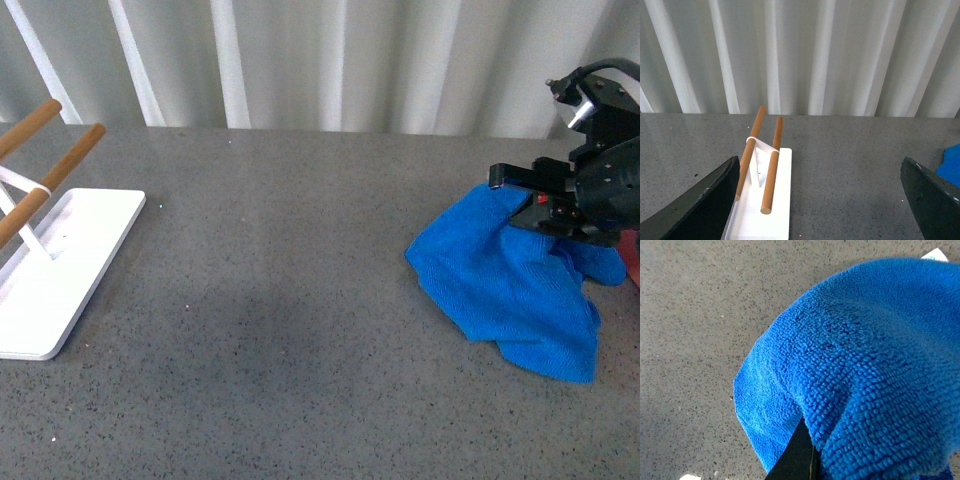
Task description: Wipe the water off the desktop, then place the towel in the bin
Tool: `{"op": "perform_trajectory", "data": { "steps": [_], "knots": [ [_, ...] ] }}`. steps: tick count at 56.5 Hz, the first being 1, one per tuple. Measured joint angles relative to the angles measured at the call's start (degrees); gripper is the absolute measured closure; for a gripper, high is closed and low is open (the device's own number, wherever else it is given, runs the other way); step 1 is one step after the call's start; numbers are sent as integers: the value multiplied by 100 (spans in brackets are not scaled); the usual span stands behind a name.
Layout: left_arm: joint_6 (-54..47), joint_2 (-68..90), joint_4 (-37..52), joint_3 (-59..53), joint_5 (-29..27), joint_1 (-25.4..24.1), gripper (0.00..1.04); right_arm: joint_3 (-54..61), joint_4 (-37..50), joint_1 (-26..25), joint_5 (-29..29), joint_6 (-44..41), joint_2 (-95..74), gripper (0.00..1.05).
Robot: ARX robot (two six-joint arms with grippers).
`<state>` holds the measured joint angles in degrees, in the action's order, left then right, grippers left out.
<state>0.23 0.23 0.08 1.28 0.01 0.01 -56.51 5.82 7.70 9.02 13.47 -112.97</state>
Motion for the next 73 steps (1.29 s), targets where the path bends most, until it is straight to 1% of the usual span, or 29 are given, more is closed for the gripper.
{"op": "perform_trajectory", "data": {
  "steps": [12, 19, 27, 36, 43, 49, 56, 62, 68, 73],
  "knots": [
    [0, 0, 0, 0, 0, 0, 7, 138, 310, 365, -66, 470, -247, 101],
    [2, 0, 0, 0, -2, 0, 7, 254, 402, 435, -105, 675, -313, 101],
    [2, -2, 0, 0, -4, 0, 7, 385, 402, 240, -98, 730, -260, 101],
    [2, 0, 0, 0, -2, 0, 7, 428, 280, -223, -96, 573, -90, 101],
    [2, 0, 0, 0, -2, 0, 7, 352, 177, -483, -131, 380, -98, 101],
    [0, 0, 0, 0, -2, 0, 7, -96, -39, -656, -120, 170, -398, 101],
    [2, 0, 0, 0, -2, 0, 7, -691, -271, -673, -63, 17, -859, 101],
    [2, -2, 0, 0, -2, 0, 7, -1279, -468, -608, -59, -81, -1261, 101],
    [2, 0, 0, 0, -2, 0, 7, -2149, -745, -481, -103, -195, -1801, 101],
    [0, -2, 0, 0, -2, 0, 7, -2820, -960, -350, -26, -225, -2216, 101]
  ]
}}
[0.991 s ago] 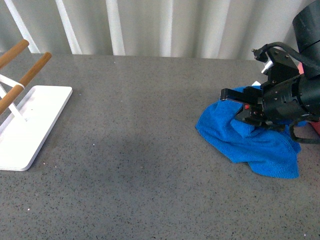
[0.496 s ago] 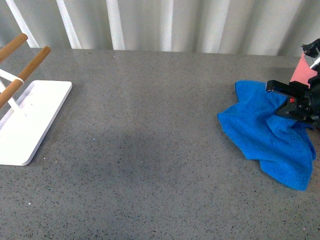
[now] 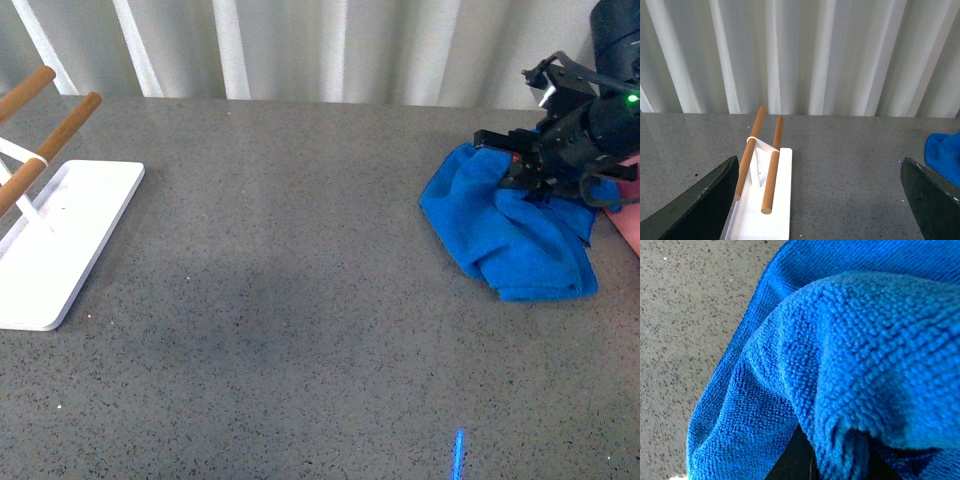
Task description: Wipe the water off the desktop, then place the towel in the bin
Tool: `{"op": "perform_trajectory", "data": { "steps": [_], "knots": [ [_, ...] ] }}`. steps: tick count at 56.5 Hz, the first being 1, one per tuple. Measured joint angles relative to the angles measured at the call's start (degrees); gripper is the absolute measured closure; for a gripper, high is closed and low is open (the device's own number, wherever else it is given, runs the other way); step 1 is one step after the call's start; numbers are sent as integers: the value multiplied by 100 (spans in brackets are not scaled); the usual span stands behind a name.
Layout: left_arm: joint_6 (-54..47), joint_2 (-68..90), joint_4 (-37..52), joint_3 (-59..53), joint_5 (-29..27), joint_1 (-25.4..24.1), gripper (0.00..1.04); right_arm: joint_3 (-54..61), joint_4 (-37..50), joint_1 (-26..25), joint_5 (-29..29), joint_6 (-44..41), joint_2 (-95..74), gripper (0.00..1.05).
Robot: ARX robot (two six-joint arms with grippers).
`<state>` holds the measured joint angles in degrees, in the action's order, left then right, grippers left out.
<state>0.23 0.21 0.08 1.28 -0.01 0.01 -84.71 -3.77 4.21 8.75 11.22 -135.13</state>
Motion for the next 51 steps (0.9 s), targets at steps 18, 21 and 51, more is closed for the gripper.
{"op": "perform_trajectory", "data": {
  "steps": [18, 21, 51],
  "knots": [
    [0, 0, 0, 0, 0, 0, 7, -1985, -658, 728, 297, -87, -1119, 101],
    [2, 0, 0, 0, 0, 0, 7, -2096, -669, 831, 323, -85, -1180, 101],
    [0, 0, 0, 0, 0, 0, 7, 638, 507, 1497, 1200, 850, 256, 101]
  ]
}}
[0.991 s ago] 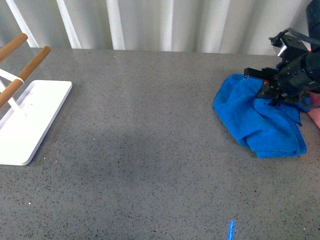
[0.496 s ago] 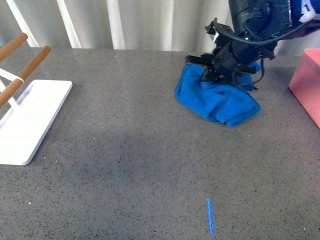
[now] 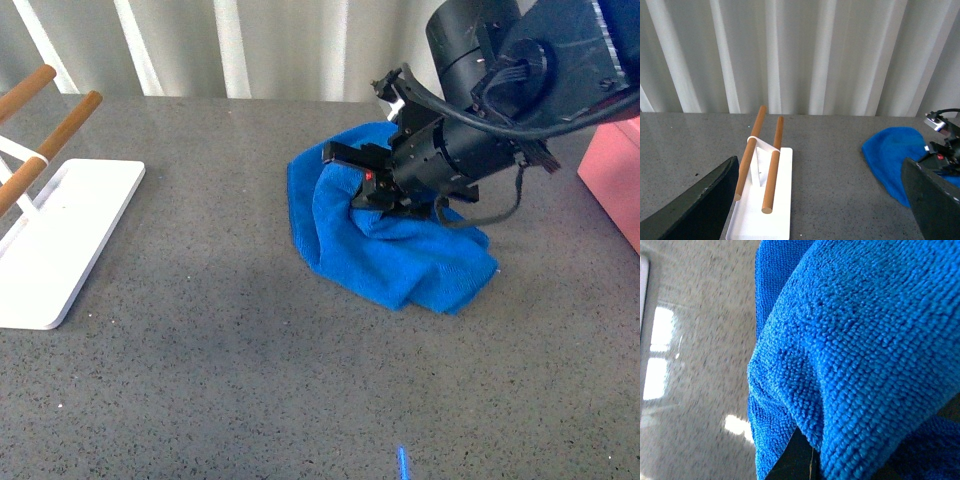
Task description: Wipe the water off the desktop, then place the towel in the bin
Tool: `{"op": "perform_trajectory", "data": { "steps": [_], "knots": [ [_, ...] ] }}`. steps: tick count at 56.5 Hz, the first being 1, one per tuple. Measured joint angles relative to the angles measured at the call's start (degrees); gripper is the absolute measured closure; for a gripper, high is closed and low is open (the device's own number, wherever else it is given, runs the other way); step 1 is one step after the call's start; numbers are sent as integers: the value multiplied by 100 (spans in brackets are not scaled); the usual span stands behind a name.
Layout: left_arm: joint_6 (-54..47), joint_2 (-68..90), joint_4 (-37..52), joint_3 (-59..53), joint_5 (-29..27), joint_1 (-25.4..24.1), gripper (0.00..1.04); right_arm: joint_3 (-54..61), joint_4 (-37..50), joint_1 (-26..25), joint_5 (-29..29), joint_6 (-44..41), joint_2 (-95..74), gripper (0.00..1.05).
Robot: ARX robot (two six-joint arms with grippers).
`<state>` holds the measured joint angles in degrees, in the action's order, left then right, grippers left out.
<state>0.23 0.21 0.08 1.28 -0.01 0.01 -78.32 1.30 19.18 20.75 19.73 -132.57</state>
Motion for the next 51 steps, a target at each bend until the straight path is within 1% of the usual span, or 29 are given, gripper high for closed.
{"op": "perform_trajectory", "data": {
  "steps": [11, 16, 23, 33, 41, 51],
  "knots": [
    [0, 0, 0, 0, 0, 0, 7, 1453, 190, -70, 28, -96, 979, 101],
    [2, 0, 0, 0, 0, 0, 7, 2046, 234, -234, 109, -221, 1473, 101],
    [0, 0, 0, 0, 0, 0, 7, 2507, 166, -522, 131, -413, 2024, 101],
    [0, 0, 0, 0, 0, 0, 7, 2702, -33, -896, 90, -778, 2507, 101],
    [2, 0, 0, 0, 0, 0, 7, 2594, -256, -1285, -96, -1174, 2688, 101],
    [0, 2, 0, 0, 0, 0, 7, 2107, -461, -1416, -393, -1419, 2691, 101]
  ]
}}
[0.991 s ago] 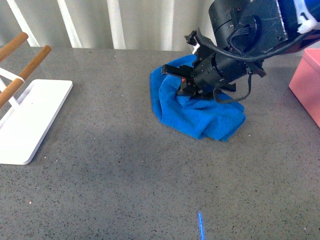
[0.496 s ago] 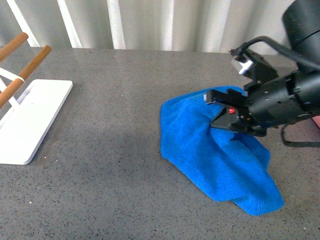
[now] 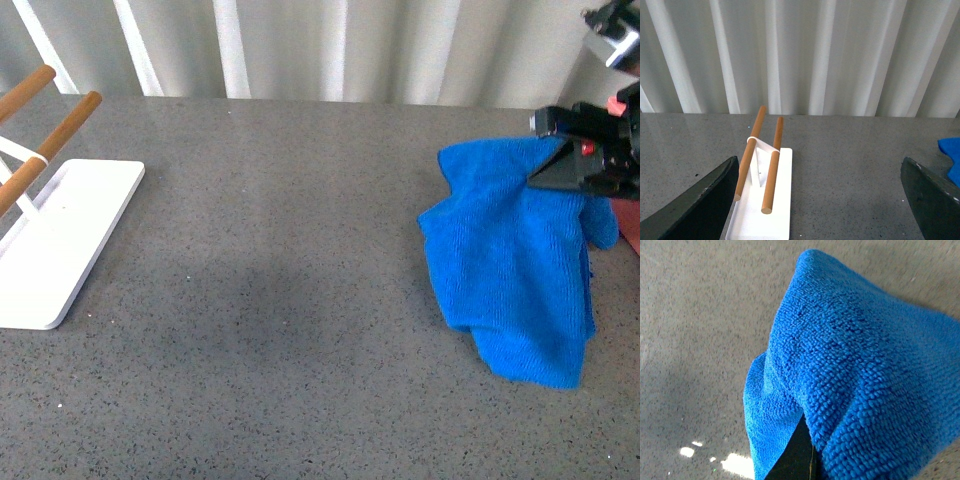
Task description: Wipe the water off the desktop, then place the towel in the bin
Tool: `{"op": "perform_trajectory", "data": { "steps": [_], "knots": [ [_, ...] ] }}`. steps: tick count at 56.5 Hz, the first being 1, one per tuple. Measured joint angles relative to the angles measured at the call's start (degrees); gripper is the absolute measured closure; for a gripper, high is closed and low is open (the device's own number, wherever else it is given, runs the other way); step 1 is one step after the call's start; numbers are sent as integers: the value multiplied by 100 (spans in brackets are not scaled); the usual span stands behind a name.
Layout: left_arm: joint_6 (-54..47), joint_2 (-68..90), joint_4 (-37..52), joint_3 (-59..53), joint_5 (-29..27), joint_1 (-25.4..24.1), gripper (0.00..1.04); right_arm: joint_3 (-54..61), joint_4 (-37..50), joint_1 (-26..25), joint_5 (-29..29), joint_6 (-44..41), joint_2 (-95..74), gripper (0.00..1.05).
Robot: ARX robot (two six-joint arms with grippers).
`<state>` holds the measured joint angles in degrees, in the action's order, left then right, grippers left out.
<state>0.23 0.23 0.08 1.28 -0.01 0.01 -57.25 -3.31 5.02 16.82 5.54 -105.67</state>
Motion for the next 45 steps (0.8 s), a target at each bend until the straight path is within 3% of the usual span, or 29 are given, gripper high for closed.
{"op": "perform_trajectory", "data": {
  "steps": [25, 45],
  "knots": [
    [2, -2, -2, 0, 0, 0, 7, -2544, -960, -234, -734, -302, 101, 101],
    [0, -2, -2, 0, 0, 0, 7, -3536, -1792, -1416, -1655, -424, -28, 101]
  ]
}}
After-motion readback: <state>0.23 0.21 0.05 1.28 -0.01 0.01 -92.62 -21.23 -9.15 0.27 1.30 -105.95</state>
